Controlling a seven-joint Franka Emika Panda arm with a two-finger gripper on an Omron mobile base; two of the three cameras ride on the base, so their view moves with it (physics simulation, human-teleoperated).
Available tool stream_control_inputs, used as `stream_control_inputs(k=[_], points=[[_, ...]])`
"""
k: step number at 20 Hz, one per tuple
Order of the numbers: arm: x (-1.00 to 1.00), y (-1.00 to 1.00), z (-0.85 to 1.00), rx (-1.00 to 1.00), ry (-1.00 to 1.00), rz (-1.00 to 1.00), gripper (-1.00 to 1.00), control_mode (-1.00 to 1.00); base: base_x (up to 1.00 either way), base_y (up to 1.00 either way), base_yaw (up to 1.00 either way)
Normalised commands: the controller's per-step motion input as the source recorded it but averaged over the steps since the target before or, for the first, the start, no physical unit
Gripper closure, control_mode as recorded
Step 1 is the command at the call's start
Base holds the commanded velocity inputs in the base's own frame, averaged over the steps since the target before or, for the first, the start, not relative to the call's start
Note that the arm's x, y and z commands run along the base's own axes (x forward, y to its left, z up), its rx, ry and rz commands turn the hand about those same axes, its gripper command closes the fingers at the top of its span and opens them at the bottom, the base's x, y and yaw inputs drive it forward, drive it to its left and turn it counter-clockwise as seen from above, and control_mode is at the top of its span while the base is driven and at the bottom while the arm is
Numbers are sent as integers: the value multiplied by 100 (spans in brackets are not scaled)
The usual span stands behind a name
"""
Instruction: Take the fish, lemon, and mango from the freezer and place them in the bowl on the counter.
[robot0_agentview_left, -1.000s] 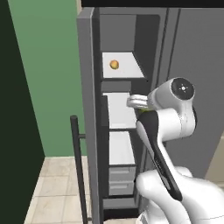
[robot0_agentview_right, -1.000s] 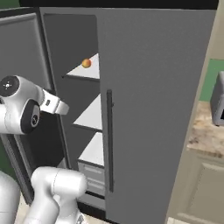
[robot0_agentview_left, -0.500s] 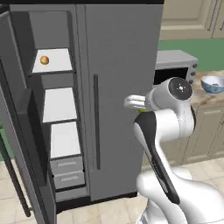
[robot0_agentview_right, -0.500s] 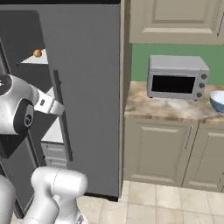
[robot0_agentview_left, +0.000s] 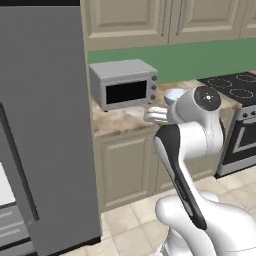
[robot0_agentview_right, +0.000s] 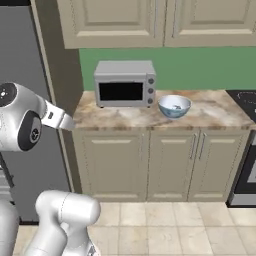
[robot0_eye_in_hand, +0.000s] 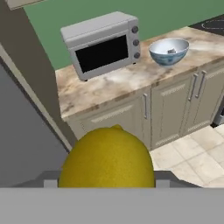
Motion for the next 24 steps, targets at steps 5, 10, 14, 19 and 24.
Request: stream_control_inputs(k=[5, 10, 14, 19, 24], points=[[0, 0, 0, 0, 0, 0, 100, 100, 96, -100, -4], [0, 0, 0, 0, 0, 0, 100, 100, 100, -100, 0], [0, 0, 0, 0, 0, 0, 100, 100, 100, -98, 2], [0, 0, 0, 0, 0, 0, 100, 100, 84, -35, 10], [50, 1, -61, 0, 34, 16, 100, -100, 12, 0, 4]])
